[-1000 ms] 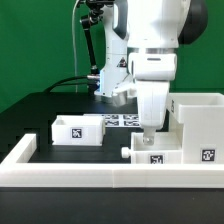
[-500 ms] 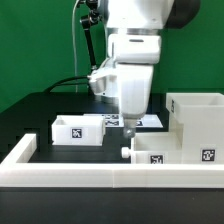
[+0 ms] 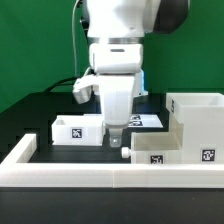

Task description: Assemble drawer

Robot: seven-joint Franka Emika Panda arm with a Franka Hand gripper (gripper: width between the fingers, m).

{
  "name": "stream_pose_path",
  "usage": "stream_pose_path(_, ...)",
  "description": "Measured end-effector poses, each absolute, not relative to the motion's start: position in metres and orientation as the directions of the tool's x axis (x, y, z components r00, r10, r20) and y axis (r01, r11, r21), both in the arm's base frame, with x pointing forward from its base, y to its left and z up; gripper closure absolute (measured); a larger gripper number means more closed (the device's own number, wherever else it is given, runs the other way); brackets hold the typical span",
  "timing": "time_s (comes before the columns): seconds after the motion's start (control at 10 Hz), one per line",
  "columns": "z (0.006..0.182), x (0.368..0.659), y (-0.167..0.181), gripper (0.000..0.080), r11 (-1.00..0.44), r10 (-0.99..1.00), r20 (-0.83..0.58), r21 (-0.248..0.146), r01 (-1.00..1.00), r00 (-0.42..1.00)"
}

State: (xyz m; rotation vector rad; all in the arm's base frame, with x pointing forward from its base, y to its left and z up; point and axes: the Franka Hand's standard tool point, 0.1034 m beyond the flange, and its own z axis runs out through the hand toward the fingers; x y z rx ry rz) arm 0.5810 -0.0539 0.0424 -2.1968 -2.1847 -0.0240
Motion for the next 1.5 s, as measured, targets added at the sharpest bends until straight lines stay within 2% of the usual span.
stream_pose_path(0.5,0.024,0.576,-0.033,0.0151,-0.024,0.981,0.191,-0.037,0.999,0.031)
stream_pose_path(0.7,0.024,0.578,-0.017,0.0151,-0.043,0.981,0.188,-0.042,0.998,0.05)
stream_pose_path(1.0,0.023,0.577,-0.019,0.0151,-0.051,0.98,0.188,-0.043,0.998,0.059)
stream_pose_path(1.3,0.021,0.574,-0.006,0.0151,-0.051,0.98,0.188,-0.054,0.997,0.06)
stream_pose_path(1.5,0.021,0.575,-0.005,0.0151,-0.053,0.988,0.141,-0.057,0.997,0.061)
